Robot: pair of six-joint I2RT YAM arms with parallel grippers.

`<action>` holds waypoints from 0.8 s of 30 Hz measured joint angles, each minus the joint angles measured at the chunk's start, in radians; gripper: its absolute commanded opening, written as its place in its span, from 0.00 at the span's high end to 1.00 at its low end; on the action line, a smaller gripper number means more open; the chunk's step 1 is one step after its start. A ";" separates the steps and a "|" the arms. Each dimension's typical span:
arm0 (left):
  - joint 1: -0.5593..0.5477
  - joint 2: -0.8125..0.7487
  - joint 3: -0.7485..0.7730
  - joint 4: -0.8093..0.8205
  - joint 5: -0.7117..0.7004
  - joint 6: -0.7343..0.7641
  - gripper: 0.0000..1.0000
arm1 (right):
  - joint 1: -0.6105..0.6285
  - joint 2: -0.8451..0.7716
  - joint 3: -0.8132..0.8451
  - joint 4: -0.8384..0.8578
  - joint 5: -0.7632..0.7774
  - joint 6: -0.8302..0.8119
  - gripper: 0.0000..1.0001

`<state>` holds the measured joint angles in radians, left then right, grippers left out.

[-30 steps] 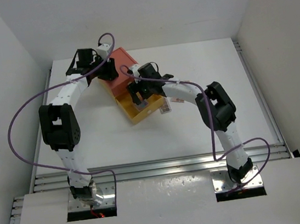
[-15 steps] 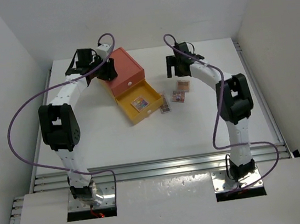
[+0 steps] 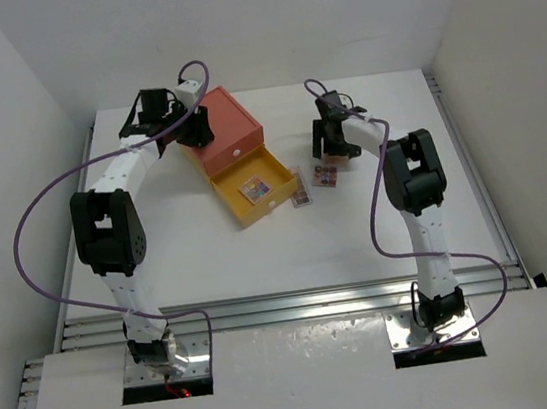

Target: Organize the makeup

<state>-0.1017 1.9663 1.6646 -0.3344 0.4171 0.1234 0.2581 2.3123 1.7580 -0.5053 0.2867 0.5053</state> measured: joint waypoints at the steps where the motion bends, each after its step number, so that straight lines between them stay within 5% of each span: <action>1: 0.000 0.000 0.001 -0.001 0.000 0.000 0.53 | 0.000 0.003 0.004 -0.003 0.001 0.005 0.21; 5: 0.000 0.000 0.001 -0.001 0.000 0.000 0.53 | 0.006 0.016 0.029 -0.021 -0.001 0.023 0.52; 6: 0.000 0.000 0.001 -0.001 0.000 0.000 0.53 | 0.006 0.016 0.029 -0.023 0.001 0.025 0.69; 10: 0.000 0.000 0.001 -0.001 -0.001 0.000 0.53 | 0.008 0.009 0.014 -0.007 0.002 0.029 0.88; 19: 0.002 0.000 0.001 -0.002 -0.002 0.000 0.53 | 0.040 -0.177 -0.185 0.142 -0.027 -0.089 0.92; 24: 0.008 0.000 0.001 -0.002 -0.002 0.000 0.53 | 0.166 -0.360 -0.253 0.326 -0.085 -0.195 0.92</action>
<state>-0.0933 1.9667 1.6653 -0.3359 0.4149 0.1238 0.4236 1.9518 1.5051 -0.1791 0.2020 0.3103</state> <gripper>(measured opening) 0.470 0.636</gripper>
